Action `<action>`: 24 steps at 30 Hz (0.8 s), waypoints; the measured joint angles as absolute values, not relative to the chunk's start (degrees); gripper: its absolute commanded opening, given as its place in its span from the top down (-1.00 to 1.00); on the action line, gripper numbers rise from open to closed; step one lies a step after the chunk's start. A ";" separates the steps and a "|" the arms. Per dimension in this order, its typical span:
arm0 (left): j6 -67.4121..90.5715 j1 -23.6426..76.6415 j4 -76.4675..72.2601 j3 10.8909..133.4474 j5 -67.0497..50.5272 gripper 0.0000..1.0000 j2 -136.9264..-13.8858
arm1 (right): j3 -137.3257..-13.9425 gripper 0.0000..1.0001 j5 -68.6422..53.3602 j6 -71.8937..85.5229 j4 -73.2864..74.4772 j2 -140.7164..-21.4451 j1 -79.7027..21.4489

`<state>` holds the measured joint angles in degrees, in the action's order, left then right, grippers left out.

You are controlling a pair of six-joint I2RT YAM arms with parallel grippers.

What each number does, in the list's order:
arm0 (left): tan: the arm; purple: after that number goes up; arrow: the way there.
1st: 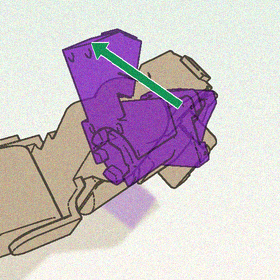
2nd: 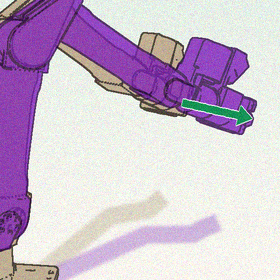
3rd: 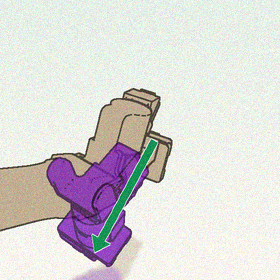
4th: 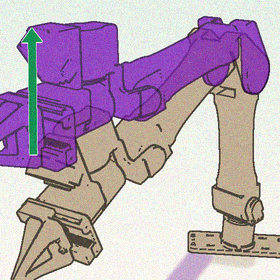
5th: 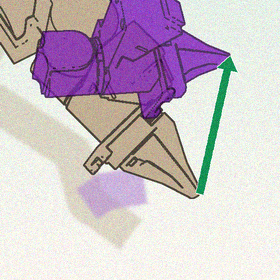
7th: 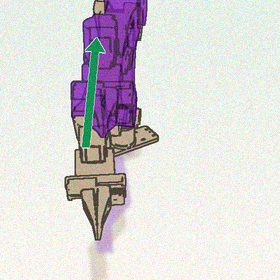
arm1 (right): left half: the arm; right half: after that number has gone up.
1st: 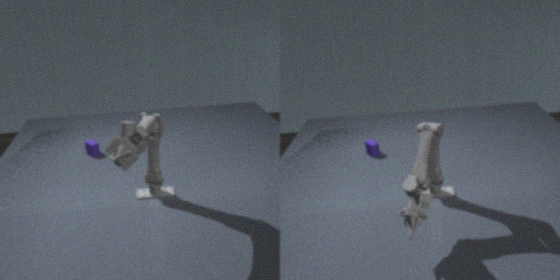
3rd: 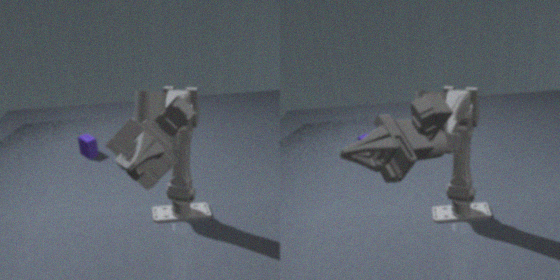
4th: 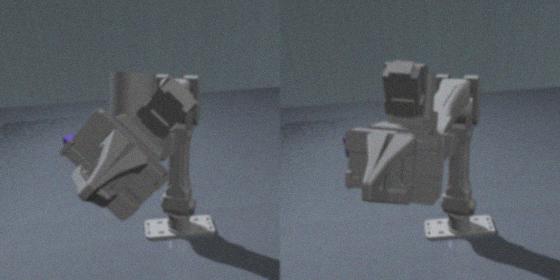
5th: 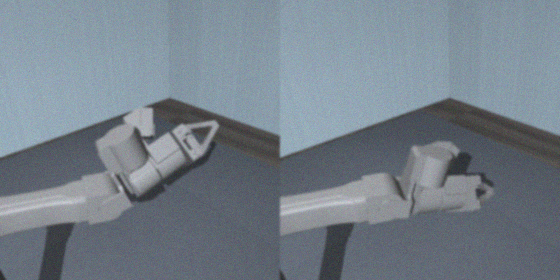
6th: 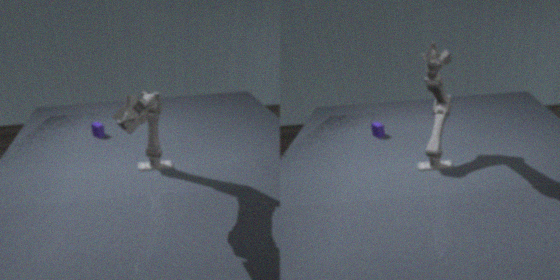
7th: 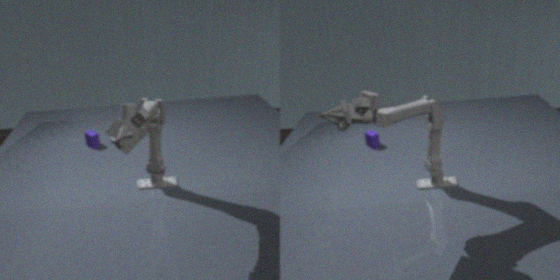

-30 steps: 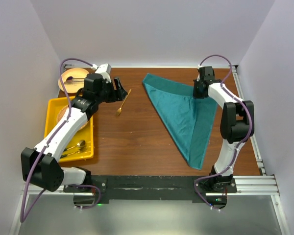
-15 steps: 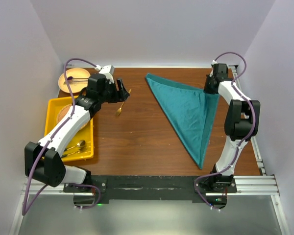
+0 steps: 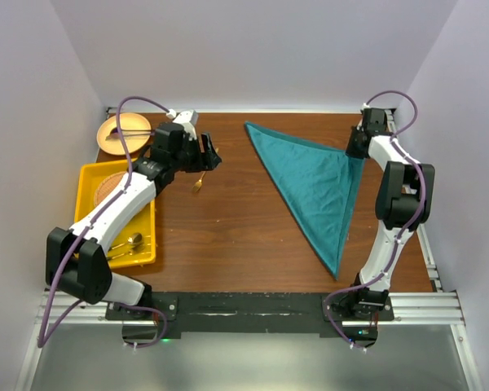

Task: Fold the napkin, place the utensils inside, and roll it up
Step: Fold the napkin

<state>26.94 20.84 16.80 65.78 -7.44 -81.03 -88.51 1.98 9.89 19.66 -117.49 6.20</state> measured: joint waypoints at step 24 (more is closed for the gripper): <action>26.92 22.39 15.97 66.76 -7.22 -0.42 -82.50 | -89.80 1.00 2.00 10.85 17.12 -120.40 9.45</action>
<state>26.92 22.39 15.97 66.76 -7.22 -82.50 -89.80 2.00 10.85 17.12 -120.40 9.45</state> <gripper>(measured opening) 0.705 0.043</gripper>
